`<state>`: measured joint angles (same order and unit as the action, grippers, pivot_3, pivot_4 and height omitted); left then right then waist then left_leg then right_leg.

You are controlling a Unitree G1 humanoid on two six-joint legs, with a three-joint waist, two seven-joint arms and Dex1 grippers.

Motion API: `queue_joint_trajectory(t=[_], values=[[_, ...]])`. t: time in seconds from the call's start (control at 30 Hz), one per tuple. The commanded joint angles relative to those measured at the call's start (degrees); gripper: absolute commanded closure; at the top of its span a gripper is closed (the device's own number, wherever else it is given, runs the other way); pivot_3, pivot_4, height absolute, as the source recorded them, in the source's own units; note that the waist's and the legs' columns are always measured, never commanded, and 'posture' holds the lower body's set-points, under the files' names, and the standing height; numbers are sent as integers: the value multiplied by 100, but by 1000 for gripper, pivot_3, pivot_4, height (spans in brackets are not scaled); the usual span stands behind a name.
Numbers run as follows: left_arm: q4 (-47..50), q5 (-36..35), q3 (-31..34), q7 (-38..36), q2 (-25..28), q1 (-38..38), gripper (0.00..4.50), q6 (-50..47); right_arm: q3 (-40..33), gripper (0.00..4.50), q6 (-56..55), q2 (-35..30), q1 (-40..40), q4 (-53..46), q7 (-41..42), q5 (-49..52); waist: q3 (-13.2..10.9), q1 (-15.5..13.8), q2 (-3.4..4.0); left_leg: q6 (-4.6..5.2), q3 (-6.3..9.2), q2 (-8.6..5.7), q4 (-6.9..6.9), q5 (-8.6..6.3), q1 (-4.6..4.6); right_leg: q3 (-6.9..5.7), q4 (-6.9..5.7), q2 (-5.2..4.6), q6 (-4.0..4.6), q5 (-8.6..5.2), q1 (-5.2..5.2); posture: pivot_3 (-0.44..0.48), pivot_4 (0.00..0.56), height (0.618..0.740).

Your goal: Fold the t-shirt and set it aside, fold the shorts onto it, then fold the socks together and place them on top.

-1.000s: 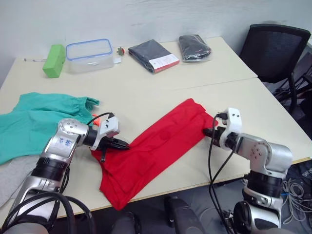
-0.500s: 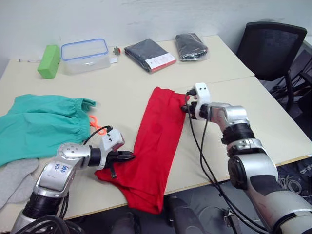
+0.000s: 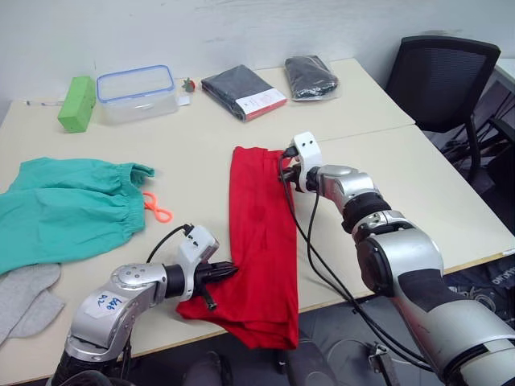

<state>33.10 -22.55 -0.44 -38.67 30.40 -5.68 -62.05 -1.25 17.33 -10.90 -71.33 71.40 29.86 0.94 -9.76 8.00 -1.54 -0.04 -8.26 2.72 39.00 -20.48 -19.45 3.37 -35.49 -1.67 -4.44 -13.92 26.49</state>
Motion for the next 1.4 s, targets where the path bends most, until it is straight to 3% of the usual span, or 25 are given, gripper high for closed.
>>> queue_joint_trajectory(t=[0.03, 0.17, 0.27, 0.37, 0.43, 0.53, 0.67, 0.8, 1.0, 1.2, 1.3, 1.4], values=[[-144, -240, 222, -175, 335, 10, 3528, -74, 12, 4500, -303, -291, -14, -450, 302, -31, 0, 3, 0, -1, 1, 0, 0, 1, 0, 0, -1, 0, 1, -1, 0, 0, 150, 740], [-356, -754, 674, -615, 834, -170, 2339, -158, -156, 3551, 607, -724, 489, -1825, 1009, 390, -2, -8, 2, -5, 10, 3, -2, 1, -2, -6, -4, 2, 5, -3, 2, 0, 150, 740], [-965, -1304, 1030, -1103, 1281, -627, 1535, -623, -152, 2660, 2158, -1161, 1464, -4116, 1451, 892, -2, -46, 2, -8, 18, 7, -4, -1, -8, -13, -2, 1, 8, -5, 2, 0, 150, 740], [-1721, -1366, 811, -1516, 1656, -1339, 561, -505, -267, 1596, 3767, -1529, 2459, -6323, 1590, 1625, -8, -132, 12, -17, 42, 10, -3, 2, -25, -27, -2, 5, 12, -8, 12, 0, 150, 740], [-2125, -1314, 638, -1621, 1710, -1734, 4, -392, -327, 921, 4329, -1651, 2851, -7155, 1514, 1882, -13, -181, 21, -17, 40, 7, -3, 1, -27, -31, 0, 3, 13, -10, 13, 0, 150, 740], [-3143, -775, -104, -1840, 1589, -2694, 0, 232, -393, 47, 5447, -1908, 3615, -8468, 1477, 2428, -13, -219, 19, -15, 30, -1, -4, 0, -22, -31, 0, 10, 13, -10, 13, 0, 150, 740], [-4755, -100, -977, -2097, 982, -4013, 0, 957, -699, 47, 6656, -1809, 4390, -9713, 1250, 3065, -12, -356, 16, -8, 27, -18, 0, -1, -23, -47, 7, 30, 12, -9, 11, 0, 150, 740], [-6346, 532, -1470, -2317, 385, -4870, 0, 1760, -789, 47, 6991, -1681, 4911, -10270, 925, 3246, -12, -384, 13, 17, 15, -44, 0, -11, -33, -56, 16, 22, 5, -5, 16, 0, 150, 740], [-8171, 1101, -1523, -2337, -430, -5672, 0, 2627, -899, 47, 7191, -1646, 5451, -10457, 689, 3448, -5, -459, 1, 52, 19, -59, 10, -22, -96, -68, 48, 14, -15, 7, 61, 0, 150, 740], [-8937, 1387, -1398, -2413, -800, -5954, 0, 3034, -810, 47, 7130, -1594, 5749, -10384, 630, 3614, 15, -555, -31, 82, 12, -71, 15, -34, -106, -62, 49, 7, -19, 8, 73, 0, 150, 740], [-9087, 1478, -1340, -2558, -861, -5977, 575, 3128, -780, 623, 7044, -1458, 5738, -10236, 596, 3676, 27, -584, -50, 99, 13, -71, 15, -40, -102, -62, 46, 6, -23, 11, 71, 0, 150, 740], [-9152, 1559, -1266, -2616, -887, -5993, 1516, 3166, -706, 1637, 6963, -1381, 5662, -10071, 542, 3667, 28, -587, -52, 99, 13, -70, 15, -39, -100, -61, 38, 7, -24, 12, 72, 0, 150, 740]])
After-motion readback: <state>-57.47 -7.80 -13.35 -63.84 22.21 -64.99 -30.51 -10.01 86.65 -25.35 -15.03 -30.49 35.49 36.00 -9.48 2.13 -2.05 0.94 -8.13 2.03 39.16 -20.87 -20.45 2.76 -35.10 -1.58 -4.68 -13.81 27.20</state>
